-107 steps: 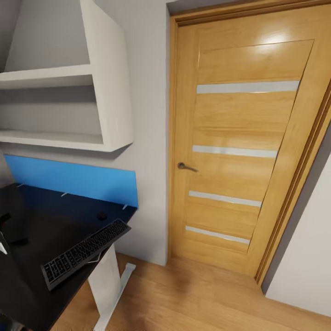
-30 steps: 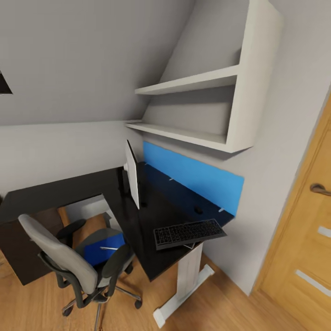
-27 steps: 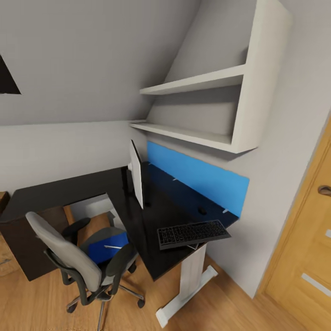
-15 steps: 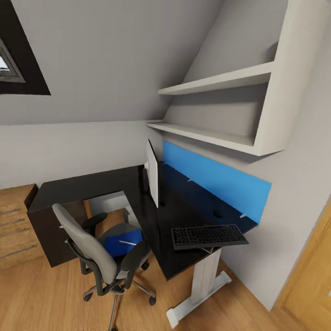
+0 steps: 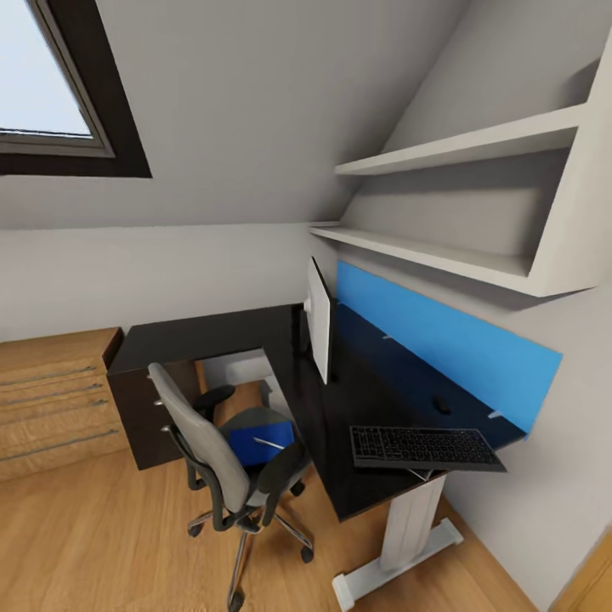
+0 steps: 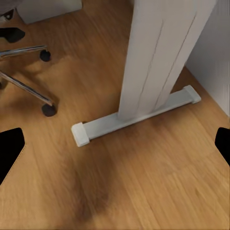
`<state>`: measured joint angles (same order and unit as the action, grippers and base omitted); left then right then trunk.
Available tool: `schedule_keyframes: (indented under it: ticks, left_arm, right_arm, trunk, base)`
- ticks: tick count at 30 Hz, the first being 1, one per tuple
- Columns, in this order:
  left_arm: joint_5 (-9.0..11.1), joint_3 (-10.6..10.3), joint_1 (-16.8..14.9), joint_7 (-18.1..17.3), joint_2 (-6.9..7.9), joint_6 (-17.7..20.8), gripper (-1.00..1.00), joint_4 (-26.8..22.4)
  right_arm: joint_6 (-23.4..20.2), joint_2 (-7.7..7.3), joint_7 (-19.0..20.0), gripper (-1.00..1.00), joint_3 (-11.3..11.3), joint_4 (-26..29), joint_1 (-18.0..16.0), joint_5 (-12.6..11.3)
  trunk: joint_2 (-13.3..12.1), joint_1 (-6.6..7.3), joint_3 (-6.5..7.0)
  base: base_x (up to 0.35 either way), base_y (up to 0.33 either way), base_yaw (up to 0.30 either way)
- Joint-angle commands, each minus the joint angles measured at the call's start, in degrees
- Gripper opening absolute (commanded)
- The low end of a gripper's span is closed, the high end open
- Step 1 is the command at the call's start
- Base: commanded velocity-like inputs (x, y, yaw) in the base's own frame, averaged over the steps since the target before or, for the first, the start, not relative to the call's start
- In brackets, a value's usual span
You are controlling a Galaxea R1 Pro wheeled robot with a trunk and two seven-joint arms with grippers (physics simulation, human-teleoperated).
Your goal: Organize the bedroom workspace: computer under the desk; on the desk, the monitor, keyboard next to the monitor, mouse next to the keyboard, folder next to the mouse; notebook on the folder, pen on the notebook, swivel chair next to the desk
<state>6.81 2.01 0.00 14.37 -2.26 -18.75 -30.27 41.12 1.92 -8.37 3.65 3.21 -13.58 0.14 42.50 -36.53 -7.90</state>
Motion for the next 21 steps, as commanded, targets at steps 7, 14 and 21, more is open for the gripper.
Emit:
schedule_keyframes:
  ticks: [7, 14, 21]
  left_arm:
    - [0.5, 0.1, 0.0, -0.3, -0.03, -0.1, 1.00, 0.0]
    - [0.7, 0.1, 0.0, -0.7, 1.51, 0.2, 1.00, -0.3]
    - [1.2, 0.1, 0.0, -1.4, 2.72, 0.3, 1.00, -1.0]
  right_arm:
    - [0.1, 0.01, -0.4, 1.00, 0.4, 0.0, 0.0, 0.0]
    - [0.1, 0.02, -0.4, 1.00, 0.4, -0.1, 0.0, 0.0]
    - [0.1, 0.02, -0.4, 1.00, 0.5, -0.1, 0.0, 0.1]
  trunk:
    - [0.1, -0.02, -0.08]
    - [0.1, -0.02, -0.08]
    - [0.1, -0.02, -0.08]
  base:
    - [0.000, 0.000, 0.288]
    - [0.000, 0.000, 0.288]
    - [0.000, 0.000, 0.288]
